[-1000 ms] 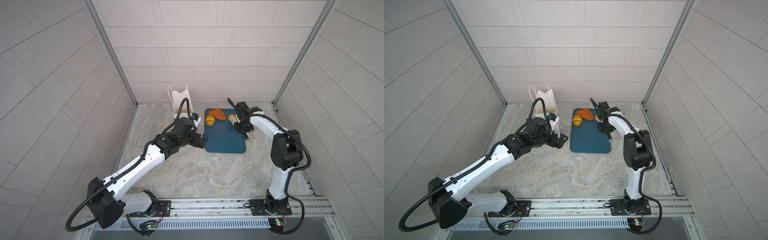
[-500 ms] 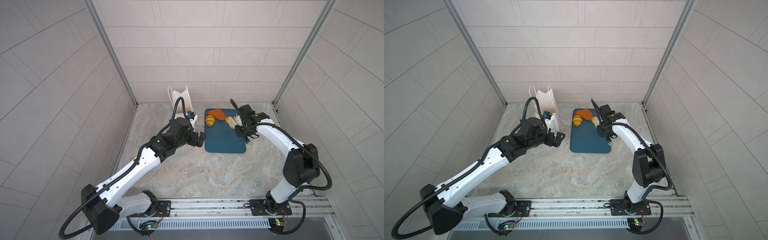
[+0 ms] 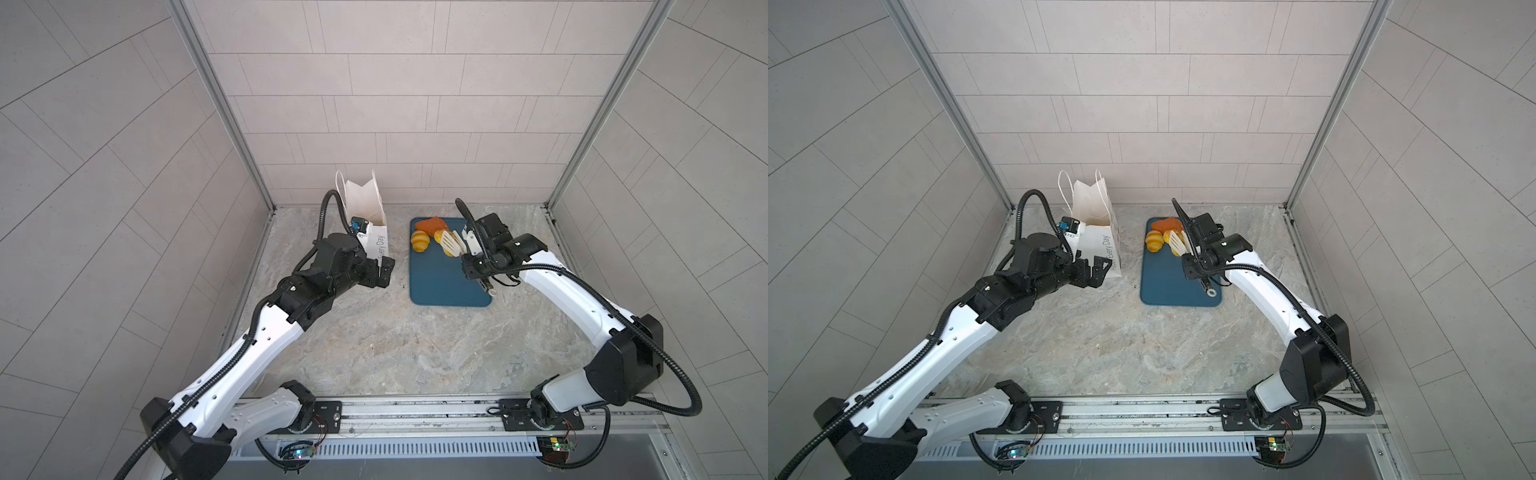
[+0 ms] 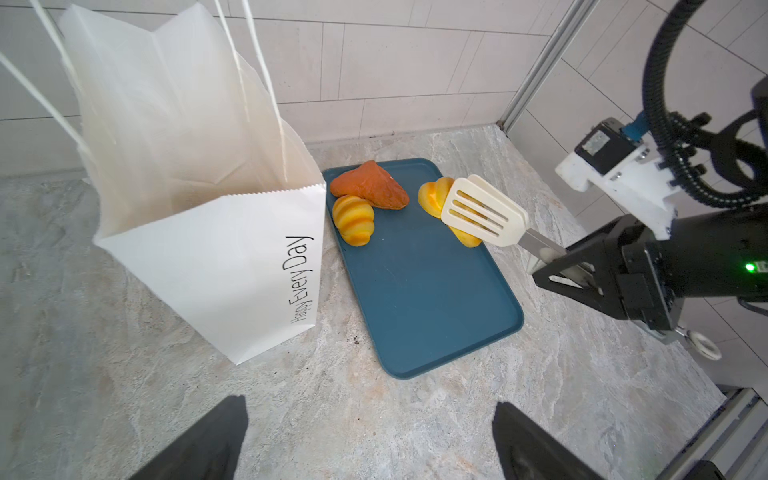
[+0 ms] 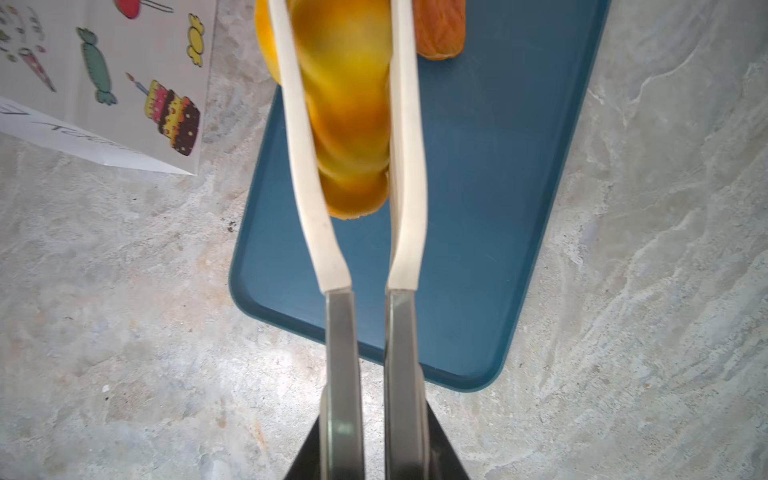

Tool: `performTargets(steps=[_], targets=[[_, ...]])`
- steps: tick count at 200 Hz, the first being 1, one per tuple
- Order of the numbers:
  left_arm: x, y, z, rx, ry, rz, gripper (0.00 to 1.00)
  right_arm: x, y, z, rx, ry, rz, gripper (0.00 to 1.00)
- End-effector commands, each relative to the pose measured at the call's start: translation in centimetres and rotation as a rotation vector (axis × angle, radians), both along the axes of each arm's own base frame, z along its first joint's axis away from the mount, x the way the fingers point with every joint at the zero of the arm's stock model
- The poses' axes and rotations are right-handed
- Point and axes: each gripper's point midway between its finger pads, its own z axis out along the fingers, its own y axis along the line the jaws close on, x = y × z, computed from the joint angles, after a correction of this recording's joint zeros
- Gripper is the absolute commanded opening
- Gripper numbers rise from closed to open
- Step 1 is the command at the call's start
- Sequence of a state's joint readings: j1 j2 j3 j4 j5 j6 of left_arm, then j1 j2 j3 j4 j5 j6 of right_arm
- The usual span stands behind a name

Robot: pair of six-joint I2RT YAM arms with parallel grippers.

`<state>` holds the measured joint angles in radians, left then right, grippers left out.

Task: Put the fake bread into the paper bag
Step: 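Carry the striped bun toward the bag opening with right gripper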

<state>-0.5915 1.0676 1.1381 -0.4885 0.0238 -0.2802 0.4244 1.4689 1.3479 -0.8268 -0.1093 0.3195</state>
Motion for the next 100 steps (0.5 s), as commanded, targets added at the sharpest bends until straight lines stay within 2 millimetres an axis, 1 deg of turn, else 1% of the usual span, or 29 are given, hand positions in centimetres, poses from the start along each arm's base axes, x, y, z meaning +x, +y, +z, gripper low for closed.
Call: performTargets(steps=[1,29,72,100], targets=[[-0.3,1.1,0.4,0.009,-0.006,0.022,1.0,-0.6,1.5,2.6,0.074,-0.073,0.018,0.29],[-0.4,1.9,0.9,0.009,-0.011,0.034,1.0,-1.4,3.8,4.6,0.158,-0.111,0.093,0.29],[-0.7,3.2,1.2,0.001,-0.008,0.055,1.0,-2.7,6.9,8.2,0.216,-0.186,0.183,0.3],[-0.8,4.0,1.7,-0.014,-0.018,0.073,1.0,-3.4,9.2,9.8,0.253,-0.215,0.245,0.3]])
